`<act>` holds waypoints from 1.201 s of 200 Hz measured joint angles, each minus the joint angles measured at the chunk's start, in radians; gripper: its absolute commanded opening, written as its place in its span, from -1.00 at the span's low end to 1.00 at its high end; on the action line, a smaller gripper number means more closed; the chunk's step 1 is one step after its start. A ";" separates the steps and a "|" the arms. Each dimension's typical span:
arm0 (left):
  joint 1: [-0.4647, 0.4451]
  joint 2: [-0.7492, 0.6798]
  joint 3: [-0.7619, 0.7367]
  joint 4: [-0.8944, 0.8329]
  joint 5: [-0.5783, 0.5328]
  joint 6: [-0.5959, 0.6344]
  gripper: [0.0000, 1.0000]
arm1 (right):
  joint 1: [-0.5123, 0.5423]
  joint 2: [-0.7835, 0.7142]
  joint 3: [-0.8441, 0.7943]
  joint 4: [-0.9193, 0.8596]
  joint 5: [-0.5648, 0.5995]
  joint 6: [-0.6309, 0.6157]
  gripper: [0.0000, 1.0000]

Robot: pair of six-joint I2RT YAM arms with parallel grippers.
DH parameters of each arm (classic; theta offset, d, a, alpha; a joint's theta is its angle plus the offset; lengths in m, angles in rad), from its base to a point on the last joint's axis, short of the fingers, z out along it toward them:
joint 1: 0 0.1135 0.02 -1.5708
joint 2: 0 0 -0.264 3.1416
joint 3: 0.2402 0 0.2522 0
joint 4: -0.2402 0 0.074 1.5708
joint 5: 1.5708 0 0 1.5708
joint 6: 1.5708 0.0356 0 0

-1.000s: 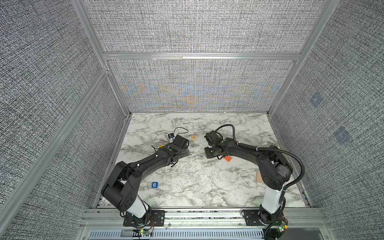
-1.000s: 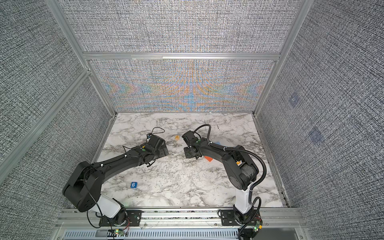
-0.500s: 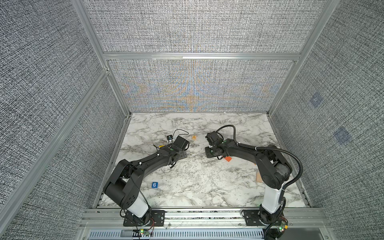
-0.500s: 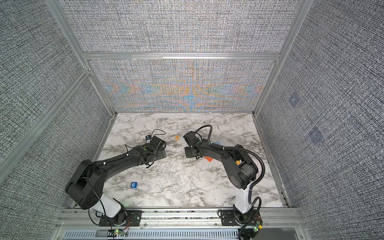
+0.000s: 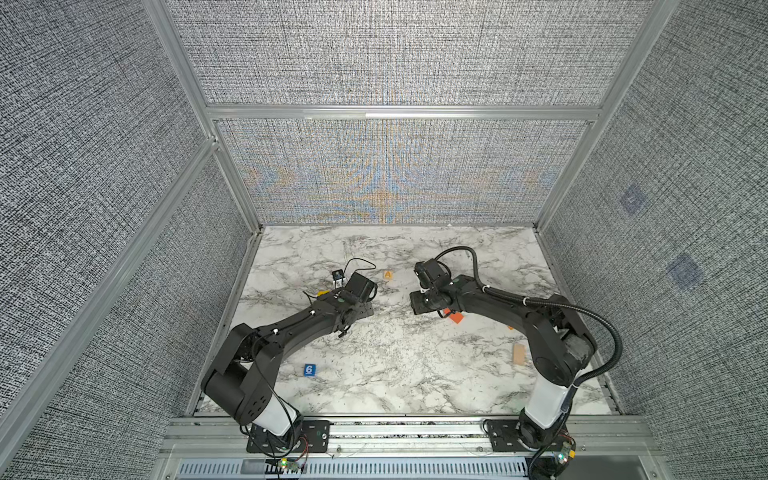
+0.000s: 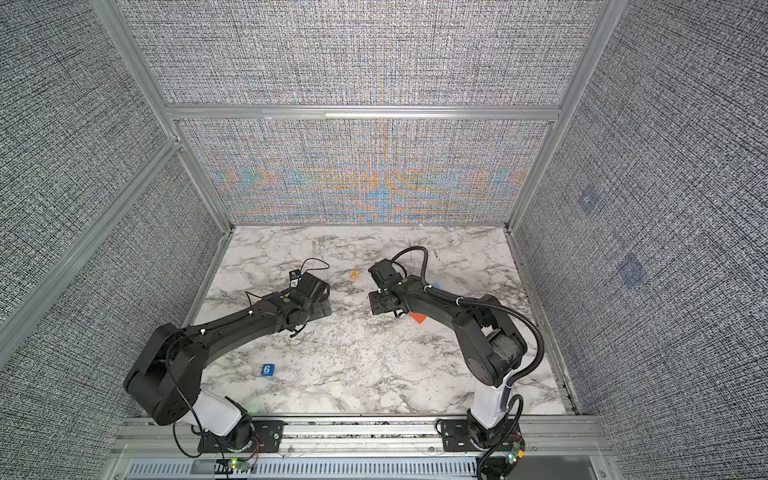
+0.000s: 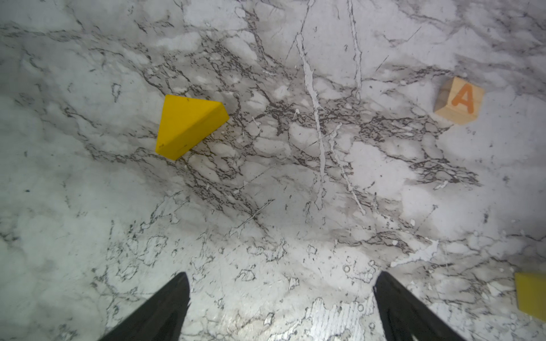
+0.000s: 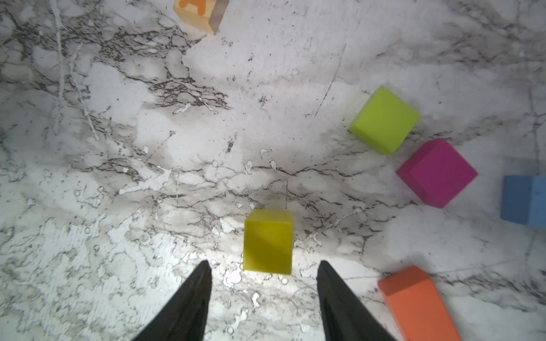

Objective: Build the wood block tower

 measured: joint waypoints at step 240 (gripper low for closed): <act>0.044 0.306 0.362 0.026 0.052 0.180 0.98 | -0.227 0.276 0.356 -0.196 -0.120 -0.161 0.18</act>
